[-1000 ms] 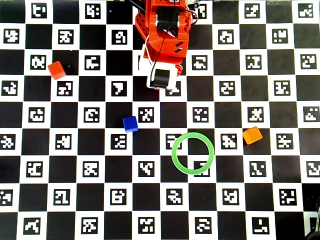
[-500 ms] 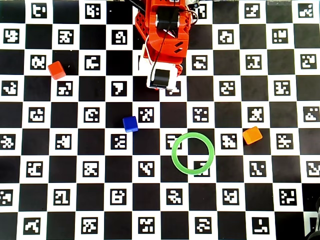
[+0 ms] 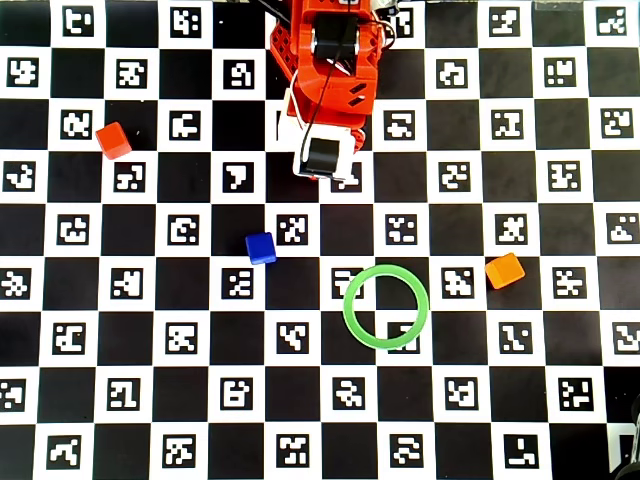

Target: Grab the red cube then put it in the green circle then put the blue cube on top and finally the orange cube on top

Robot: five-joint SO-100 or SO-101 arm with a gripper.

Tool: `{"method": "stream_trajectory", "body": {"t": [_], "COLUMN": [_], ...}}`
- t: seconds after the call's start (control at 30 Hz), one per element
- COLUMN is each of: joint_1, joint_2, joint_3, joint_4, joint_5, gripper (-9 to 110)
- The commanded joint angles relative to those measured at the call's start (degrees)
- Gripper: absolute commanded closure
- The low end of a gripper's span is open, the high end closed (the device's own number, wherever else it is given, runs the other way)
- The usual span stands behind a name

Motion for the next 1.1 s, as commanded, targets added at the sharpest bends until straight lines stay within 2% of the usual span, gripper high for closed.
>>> {"method": "stream_trajectory", "body": {"t": [0.0,0.2,0.6,0.83,1.07], "joint_1": [-0.88,-0.18,7.38,15.12,26.19], "joint_2": [-6.94,-25.66,-49.92,-60.03,-69.43], "joint_3": [-6.59,-29.53,-68.73,-84.73,-93.34], "joint_4": [-2.64,0.44,17.84,25.93,27.86], "joint_5": [3.16,15.38,39.02,46.32,54.14], "gripper": [107,107,100,90,79]}}
